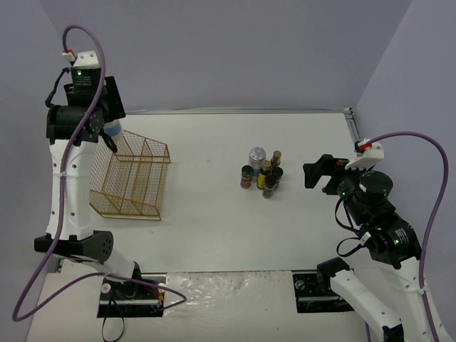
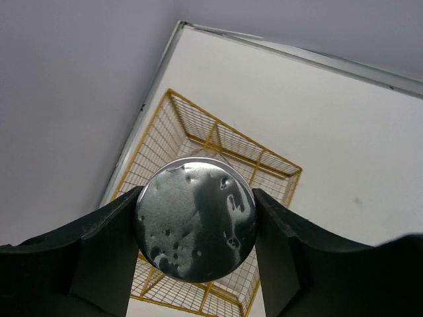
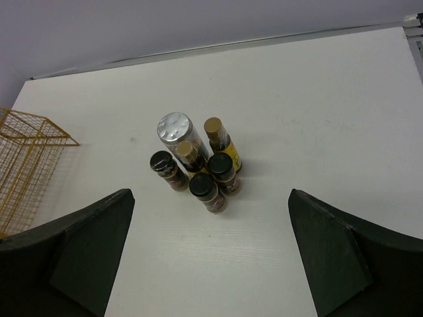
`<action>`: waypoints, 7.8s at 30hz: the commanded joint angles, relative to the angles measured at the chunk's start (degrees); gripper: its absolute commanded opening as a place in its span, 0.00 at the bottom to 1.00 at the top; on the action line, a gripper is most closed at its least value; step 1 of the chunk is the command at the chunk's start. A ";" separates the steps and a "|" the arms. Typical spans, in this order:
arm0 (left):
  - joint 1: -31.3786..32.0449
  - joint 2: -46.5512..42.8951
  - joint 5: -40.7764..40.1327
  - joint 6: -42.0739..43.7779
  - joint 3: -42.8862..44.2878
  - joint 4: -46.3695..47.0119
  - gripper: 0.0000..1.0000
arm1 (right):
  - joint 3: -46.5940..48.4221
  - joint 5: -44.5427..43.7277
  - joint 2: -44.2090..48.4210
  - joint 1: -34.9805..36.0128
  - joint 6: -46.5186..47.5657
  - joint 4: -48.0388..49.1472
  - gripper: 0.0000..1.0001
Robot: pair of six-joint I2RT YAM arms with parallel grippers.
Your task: Organize the condiment bottles
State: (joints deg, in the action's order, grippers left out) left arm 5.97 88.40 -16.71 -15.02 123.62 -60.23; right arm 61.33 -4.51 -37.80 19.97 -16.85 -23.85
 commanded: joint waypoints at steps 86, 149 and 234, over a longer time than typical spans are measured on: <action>-11.42 7.31 -8.83 -21.32 -32.42 29.18 0.74 | -7.68 11.82 -1.38 0.51 6.21 6.62 1.00; 9.15 -30.66 22.25 1.19 -52.43 9.43 0.97 | 25.86 6.01 -66.51 6.49 16.32 10.19 0.81; 9.06 -41.40 16.71 -8.34 -51.84 4.50 0.97 | 33.84 2.07 -66.43 37.96 19.49 10.63 0.98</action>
State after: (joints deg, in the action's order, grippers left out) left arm 14.68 45.81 -0.76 -21.61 67.80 -55.68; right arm 94.17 0.58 -113.25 57.60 3.48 -14.22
